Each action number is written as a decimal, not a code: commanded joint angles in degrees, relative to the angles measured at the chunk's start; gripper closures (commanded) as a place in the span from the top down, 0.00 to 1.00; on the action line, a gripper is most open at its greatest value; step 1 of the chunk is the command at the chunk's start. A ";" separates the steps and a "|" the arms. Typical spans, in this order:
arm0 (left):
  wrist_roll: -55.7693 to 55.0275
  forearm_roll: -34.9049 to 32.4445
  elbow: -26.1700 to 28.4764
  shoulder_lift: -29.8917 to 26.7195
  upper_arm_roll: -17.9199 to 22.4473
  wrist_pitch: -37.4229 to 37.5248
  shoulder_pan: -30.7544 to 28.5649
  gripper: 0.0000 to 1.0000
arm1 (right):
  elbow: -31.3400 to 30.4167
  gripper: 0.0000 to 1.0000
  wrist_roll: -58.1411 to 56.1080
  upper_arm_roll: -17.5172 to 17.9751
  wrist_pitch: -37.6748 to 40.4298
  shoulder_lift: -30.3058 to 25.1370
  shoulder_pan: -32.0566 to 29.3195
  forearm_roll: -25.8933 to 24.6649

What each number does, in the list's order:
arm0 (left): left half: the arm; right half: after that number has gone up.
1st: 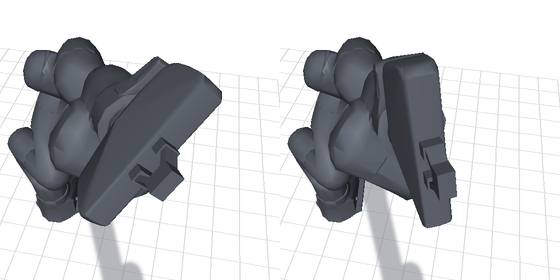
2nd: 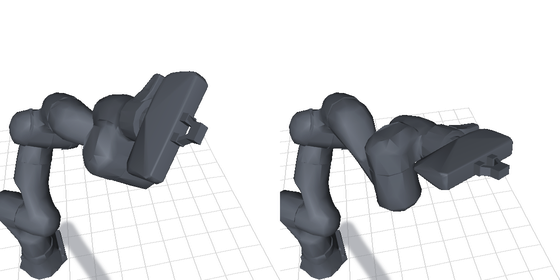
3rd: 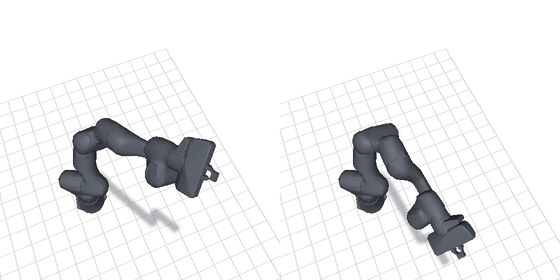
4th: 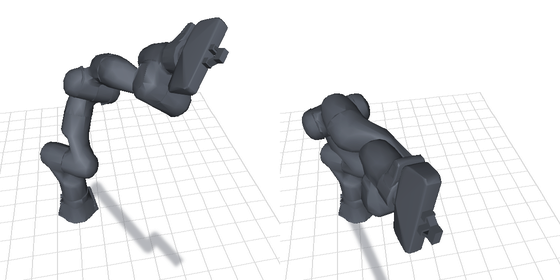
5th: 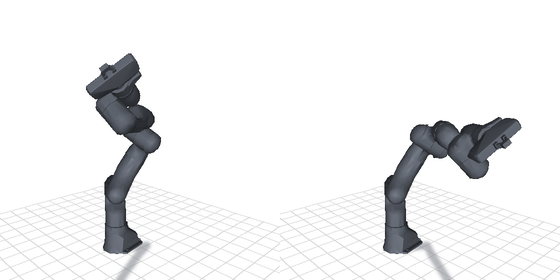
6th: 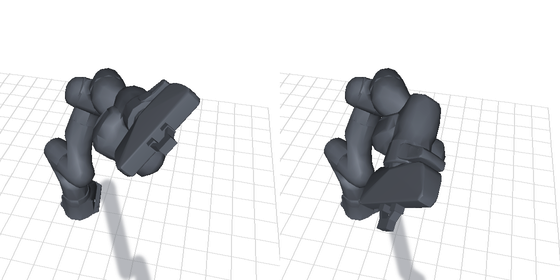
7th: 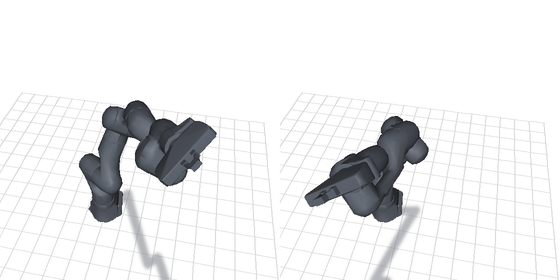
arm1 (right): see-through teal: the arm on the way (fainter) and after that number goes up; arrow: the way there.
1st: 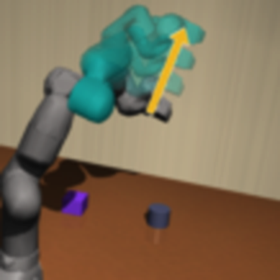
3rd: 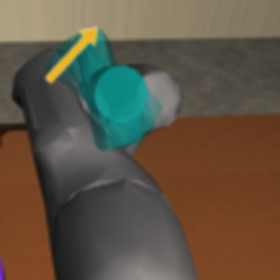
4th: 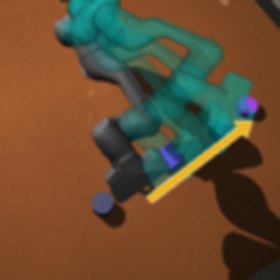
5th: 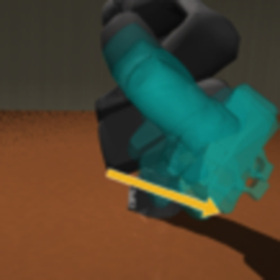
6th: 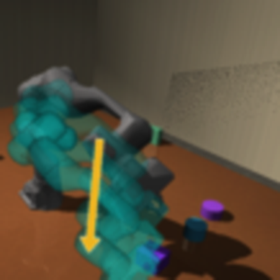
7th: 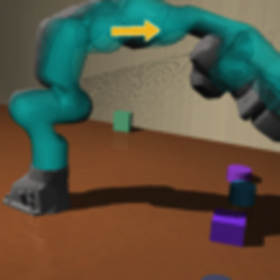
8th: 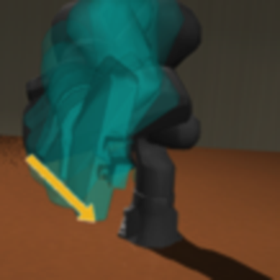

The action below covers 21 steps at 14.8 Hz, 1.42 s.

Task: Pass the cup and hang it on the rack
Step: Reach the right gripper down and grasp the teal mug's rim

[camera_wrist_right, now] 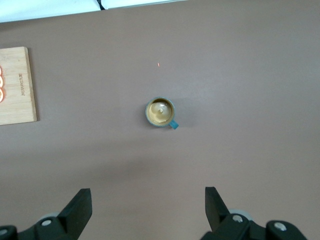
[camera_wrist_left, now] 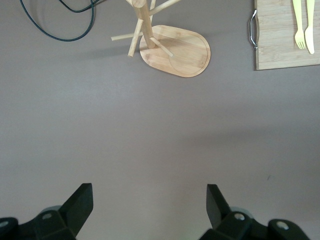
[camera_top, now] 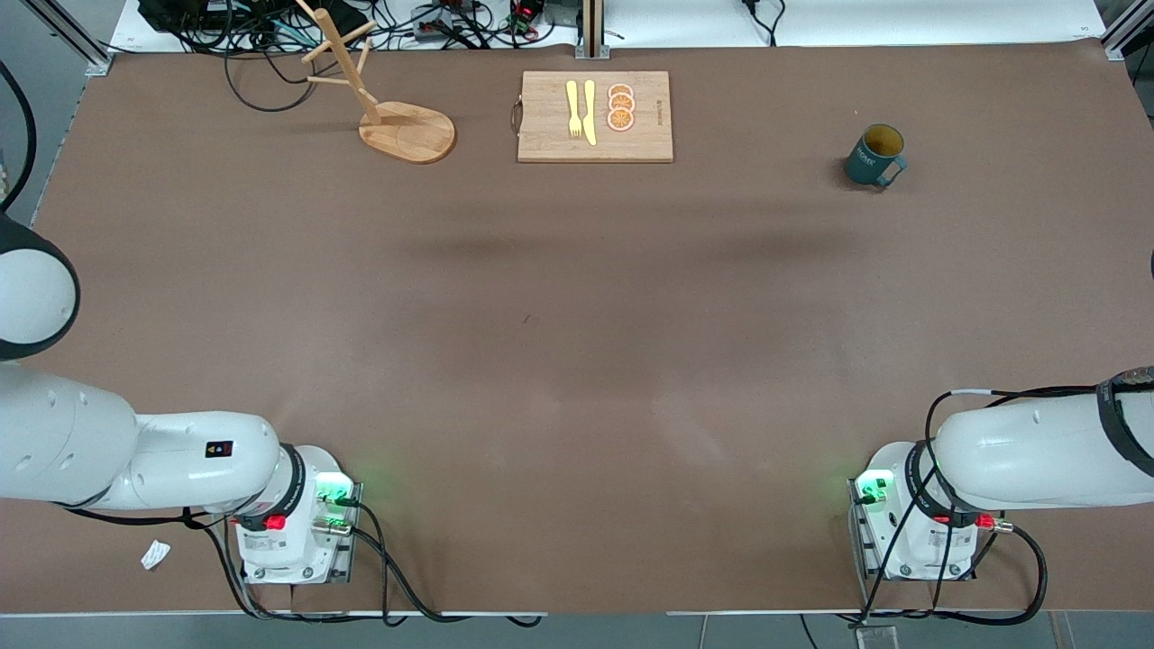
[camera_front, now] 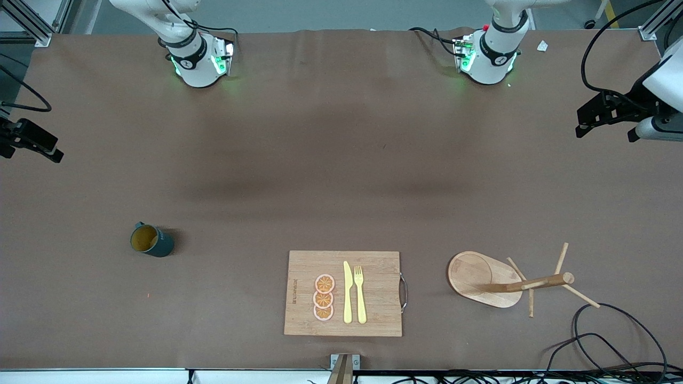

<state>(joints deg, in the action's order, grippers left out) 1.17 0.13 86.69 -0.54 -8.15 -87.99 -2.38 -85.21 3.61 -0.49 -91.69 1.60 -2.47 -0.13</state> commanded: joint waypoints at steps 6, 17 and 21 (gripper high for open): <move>0.24 -0.92 -0.64 0.36 -0.29 1.51 0.27 1.00 | -4.42 1.00 0.17 1.19 -6.11 4.10 -0.61 1.01; 0.15 -0.92 -2.57 2.56 -0.55 1.95 0.18 1.00 | -17.18 1.00 0.52 1.20 -34.24 24.66 2.29 2.68; 0.06 -0.92 -2.40 2.65 -0.64 1.95 0.18 1.00 | -17.09 0.99 0.17 1.11 -38.56 28.63 2.73 2.16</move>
<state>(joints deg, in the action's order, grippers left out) 1.17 0.13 85.25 1.78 -8.49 -87.10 -2.24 -102.03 3.83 0.63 -129.02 29.74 0.12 1.83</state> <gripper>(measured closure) 0.000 0.000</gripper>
